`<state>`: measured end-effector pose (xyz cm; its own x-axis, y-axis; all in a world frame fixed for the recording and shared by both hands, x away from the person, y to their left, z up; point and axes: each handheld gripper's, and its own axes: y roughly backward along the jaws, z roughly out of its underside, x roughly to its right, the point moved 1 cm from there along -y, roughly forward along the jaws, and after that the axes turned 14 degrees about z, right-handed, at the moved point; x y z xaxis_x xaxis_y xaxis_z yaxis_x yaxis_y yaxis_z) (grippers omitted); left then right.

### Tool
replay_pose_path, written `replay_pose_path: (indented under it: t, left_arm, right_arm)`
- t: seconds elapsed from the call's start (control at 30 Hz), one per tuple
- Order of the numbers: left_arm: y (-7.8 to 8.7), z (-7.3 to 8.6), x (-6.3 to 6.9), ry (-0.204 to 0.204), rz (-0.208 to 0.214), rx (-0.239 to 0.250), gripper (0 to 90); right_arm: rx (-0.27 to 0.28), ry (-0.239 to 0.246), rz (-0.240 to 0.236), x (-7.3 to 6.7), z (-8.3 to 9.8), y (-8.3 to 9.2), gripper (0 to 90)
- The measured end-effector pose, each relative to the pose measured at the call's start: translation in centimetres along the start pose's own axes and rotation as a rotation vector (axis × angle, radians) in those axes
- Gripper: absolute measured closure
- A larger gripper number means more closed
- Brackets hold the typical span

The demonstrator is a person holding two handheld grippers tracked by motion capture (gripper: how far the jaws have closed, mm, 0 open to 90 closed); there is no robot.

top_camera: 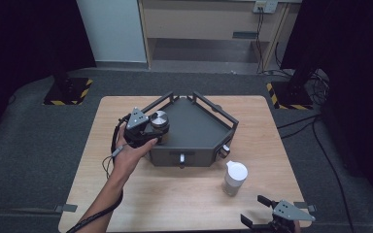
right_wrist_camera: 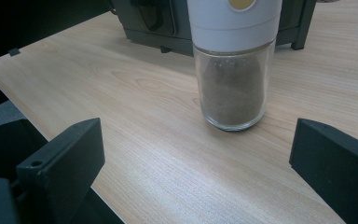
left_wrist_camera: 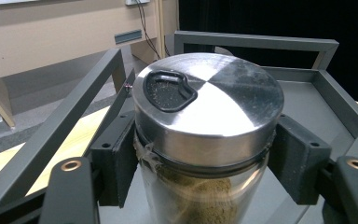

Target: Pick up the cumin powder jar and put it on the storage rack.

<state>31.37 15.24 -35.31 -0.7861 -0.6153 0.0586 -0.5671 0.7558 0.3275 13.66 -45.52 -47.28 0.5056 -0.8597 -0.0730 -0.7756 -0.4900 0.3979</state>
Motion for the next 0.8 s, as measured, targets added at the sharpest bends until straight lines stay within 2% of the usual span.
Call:
replay_pose_path:
  t: [0.63,0.8]
  left_arm:
    - [-0.01,0.03,0.05,0.009,-0.004,0.005,29.6]
    - [0.05,0.2,-0.12,0.047,-0.013,0.019,22.4]
  right_arm:
    - [0.001,-0.01,-0.002,0.12,0.05,0.14,3.3]
    - [0.003,-0.009,-0.002,0.19,0.07,0.18,3.3]
